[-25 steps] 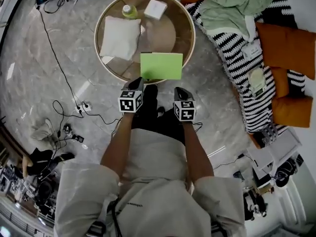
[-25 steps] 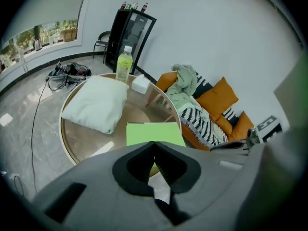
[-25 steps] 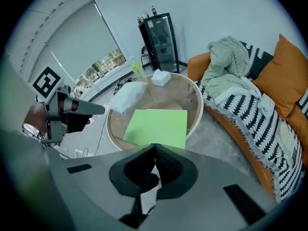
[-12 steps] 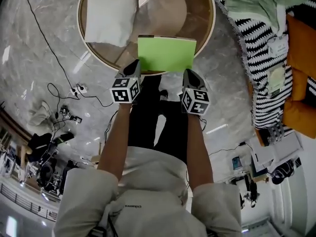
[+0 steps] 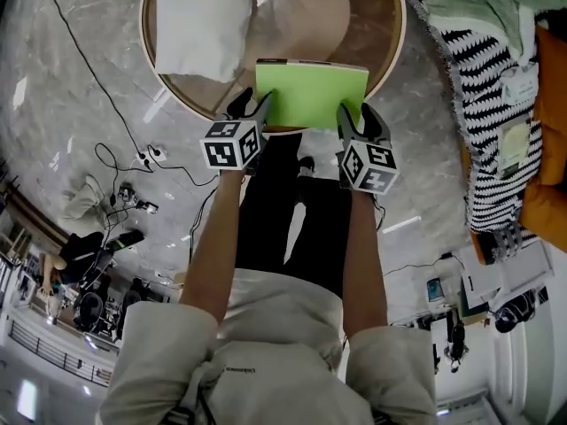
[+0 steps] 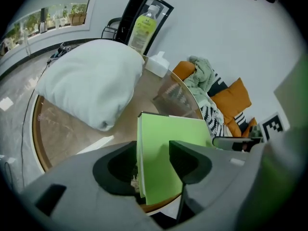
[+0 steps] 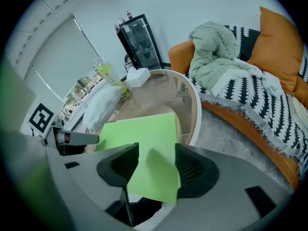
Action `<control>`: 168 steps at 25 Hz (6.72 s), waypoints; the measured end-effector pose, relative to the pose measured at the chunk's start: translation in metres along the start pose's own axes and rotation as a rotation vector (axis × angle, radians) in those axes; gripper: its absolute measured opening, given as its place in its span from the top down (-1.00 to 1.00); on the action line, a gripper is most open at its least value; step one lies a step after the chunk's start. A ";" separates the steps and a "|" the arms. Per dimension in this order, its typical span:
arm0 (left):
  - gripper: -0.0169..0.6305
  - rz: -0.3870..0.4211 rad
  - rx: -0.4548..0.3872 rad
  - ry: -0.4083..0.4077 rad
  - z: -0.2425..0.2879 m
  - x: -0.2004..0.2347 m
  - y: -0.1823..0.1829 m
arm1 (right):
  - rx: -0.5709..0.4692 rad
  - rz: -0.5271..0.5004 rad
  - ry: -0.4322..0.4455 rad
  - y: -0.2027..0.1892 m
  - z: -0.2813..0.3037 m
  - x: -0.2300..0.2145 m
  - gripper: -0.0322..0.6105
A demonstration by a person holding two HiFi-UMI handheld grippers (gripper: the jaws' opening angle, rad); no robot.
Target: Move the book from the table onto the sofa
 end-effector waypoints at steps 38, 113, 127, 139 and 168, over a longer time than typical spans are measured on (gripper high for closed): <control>0.16 0.162 0.000 -0.058 -0.061 -0.062 0.090 | -0.120 0.090 -0.024 0.045 -0.079 0.037 -0.06; 0.16 0.846 -0.176 -0.369 -0.063 -0.630 0.208 | -0.758 0.453 -0.210 0.100 -0.503 -0.309 -0.06; 0.16 0.879 -0.135 -0.440 -0.039 -0.758 0.134 | -0.764 0.510 -0.264 0.034 -0.577 -0.420 -0.06; 0.18 0.929 -0.176 -0.404 -0.042 -0.799 0.126 | -0.783 0.508 -0.228 0.030 -0.600 -0.453 -0.06; 0.18 1.157 -0.085 -0.577 -0.002 -0.899 0.105 | -0.865 0.700 -0.366 -0.009 -0.640 -0.521 -0.06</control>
Point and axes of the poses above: the fingertips, and each gripper's own axes: z forward along the fingers, x to its left, y out of its top, the point moved 2 cm from there along -z, backward along the fingers, and after that the axes turned 15 degrees about z, right-handed, at the moved point
